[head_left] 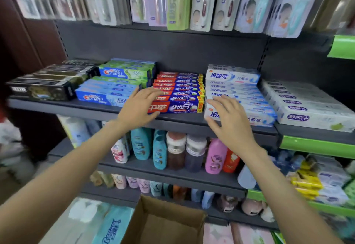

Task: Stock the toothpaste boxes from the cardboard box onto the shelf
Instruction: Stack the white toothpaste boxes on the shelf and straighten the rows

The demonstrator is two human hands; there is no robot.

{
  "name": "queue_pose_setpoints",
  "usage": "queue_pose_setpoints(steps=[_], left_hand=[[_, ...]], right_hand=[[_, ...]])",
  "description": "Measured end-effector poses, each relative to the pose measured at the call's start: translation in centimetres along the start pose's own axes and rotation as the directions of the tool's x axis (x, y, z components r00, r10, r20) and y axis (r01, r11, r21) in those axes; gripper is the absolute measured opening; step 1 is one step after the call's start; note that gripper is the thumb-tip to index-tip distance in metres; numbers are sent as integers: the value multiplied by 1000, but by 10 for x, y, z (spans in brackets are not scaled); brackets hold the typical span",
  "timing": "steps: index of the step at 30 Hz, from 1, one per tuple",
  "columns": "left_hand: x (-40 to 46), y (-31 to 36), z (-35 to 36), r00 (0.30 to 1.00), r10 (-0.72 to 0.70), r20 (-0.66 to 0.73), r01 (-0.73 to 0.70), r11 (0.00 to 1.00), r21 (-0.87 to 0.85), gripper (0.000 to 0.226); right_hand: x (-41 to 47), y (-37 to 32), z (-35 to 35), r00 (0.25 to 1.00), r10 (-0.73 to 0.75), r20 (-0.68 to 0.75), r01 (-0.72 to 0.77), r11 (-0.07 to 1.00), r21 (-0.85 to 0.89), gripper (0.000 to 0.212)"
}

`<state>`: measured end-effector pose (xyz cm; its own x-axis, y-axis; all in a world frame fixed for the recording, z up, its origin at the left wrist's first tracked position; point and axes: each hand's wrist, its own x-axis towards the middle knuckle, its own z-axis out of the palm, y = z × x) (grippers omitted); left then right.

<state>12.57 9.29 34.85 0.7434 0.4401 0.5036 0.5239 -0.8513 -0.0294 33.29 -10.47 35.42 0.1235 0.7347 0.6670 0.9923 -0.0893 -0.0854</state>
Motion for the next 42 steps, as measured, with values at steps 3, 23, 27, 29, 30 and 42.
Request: queue_pose_setpoints(steps=[3,23,27,29,30,42], left_hand=[[19,-13,5,985,69,160,-82,994,78,65],[84,-49,38,957,265,122,-273,960,56,72],[90,-46,51,921,328,211,-340,940,25,73],[89,-48,54,927,328,181,-328,944,-32,74],[88,-49,55,930,330,161,-328,944,-40,75],[88,-50,56,928,305,215,-309,951,-16,77]], right_hand=[[33,-14,22,987,-47,151,58,996,-67,48],[118,-16,75,879,138,456,-134,990,-42,52],[156,5,86,884,297,360,-307,951,-32,51],[171,9,105,813,346,469,-334,936,-113,56],[175,10,115,761,374,530,-355,924,-141,59],[180,6,133,671,392,629,-347,916,-201,67]])
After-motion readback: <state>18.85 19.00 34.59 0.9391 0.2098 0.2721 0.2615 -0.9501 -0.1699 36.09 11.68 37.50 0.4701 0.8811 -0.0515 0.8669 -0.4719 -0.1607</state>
